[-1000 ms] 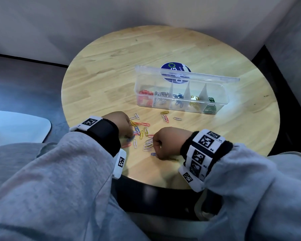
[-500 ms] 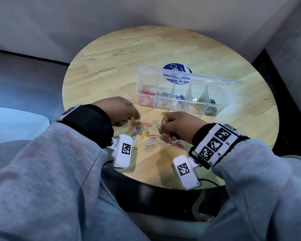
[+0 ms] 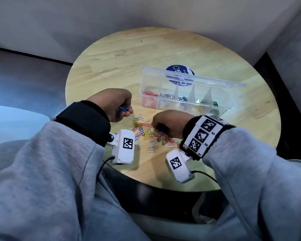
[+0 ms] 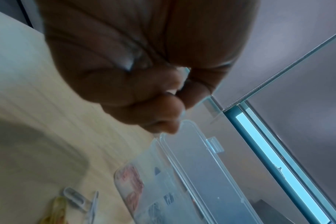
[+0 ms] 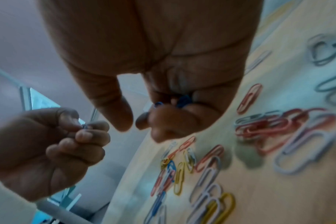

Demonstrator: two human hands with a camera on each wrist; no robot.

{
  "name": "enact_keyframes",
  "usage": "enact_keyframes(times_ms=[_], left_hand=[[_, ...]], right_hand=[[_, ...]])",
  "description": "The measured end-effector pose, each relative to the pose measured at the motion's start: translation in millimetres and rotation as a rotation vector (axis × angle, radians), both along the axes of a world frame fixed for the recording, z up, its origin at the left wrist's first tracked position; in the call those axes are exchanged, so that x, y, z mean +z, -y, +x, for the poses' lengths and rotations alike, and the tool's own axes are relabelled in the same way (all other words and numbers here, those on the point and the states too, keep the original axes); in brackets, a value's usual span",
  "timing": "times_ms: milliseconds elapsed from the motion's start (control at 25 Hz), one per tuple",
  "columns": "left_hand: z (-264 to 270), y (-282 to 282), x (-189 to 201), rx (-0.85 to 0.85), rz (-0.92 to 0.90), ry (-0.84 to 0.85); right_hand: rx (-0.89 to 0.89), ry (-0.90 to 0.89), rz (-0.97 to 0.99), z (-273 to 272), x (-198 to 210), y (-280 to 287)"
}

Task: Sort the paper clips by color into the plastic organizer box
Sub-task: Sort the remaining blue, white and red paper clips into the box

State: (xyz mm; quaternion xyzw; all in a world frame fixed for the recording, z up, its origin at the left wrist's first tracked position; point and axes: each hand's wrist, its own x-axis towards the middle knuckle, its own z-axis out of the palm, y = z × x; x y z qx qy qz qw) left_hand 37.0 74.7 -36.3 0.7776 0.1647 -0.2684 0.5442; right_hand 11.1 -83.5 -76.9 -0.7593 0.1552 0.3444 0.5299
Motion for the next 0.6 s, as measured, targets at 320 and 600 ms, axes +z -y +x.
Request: enact_keyframes(times_ms=[320,600], left_hand=[[4.8,0.4,-11.9,-0.12,0.109,0.002],[4.7,4.2,-29.7,-0.467,0.647,0.096]], right_hand=[[0.511,0.295,-0.757,24.7,-10.5,-30.1],[0.539,0.286,-0.878,31.4,-24.2,-31.7]])
